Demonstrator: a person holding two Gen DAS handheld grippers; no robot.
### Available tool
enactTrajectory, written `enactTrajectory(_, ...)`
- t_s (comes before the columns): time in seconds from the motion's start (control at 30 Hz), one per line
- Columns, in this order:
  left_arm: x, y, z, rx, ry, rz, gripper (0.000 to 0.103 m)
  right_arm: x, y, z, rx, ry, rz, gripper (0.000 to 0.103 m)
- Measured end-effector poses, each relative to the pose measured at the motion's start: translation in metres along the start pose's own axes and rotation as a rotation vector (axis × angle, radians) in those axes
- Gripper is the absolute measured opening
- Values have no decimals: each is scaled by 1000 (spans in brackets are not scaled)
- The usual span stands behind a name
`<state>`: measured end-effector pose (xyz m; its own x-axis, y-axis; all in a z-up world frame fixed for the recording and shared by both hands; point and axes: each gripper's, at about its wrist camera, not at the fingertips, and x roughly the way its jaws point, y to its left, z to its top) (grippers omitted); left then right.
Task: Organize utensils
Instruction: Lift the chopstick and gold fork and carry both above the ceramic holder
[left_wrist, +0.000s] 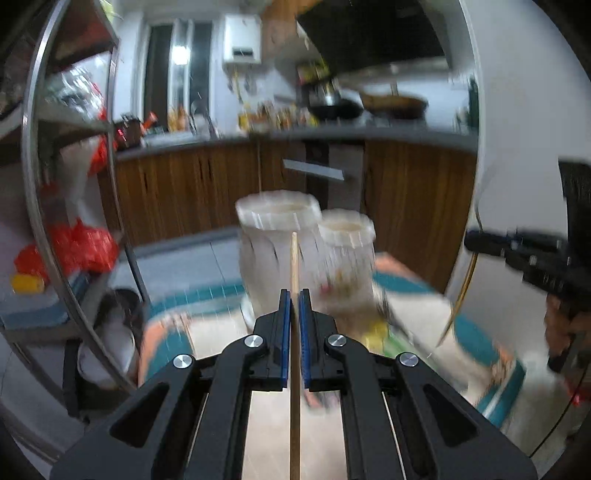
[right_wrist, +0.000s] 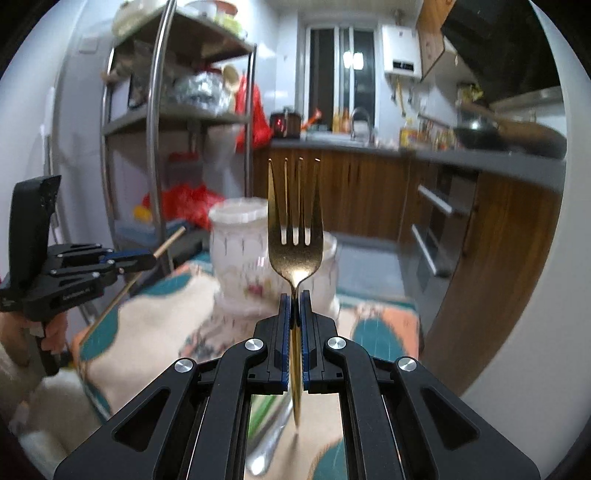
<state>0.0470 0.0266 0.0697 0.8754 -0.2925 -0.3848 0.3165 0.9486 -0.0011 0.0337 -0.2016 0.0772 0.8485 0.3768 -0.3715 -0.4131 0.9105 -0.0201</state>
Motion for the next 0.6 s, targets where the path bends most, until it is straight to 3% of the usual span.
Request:
enactTrajectory(0.2,8,23,68,-92,-155,-37,5,14,-6,47,20,-104,3,6)
enactTrajectory(0.37,34,35,117,-139,-215,-52,5,26,-6,89,24,-168,22,6)
enactTrajectory(0.5,64,35,146,-125,-276,-2,5,38,-8,109,41,-193,29,6)
enactTrajectory(0.6,86,28,149,-105,-287,34,5,49,-14,113,75,-219,33,6)
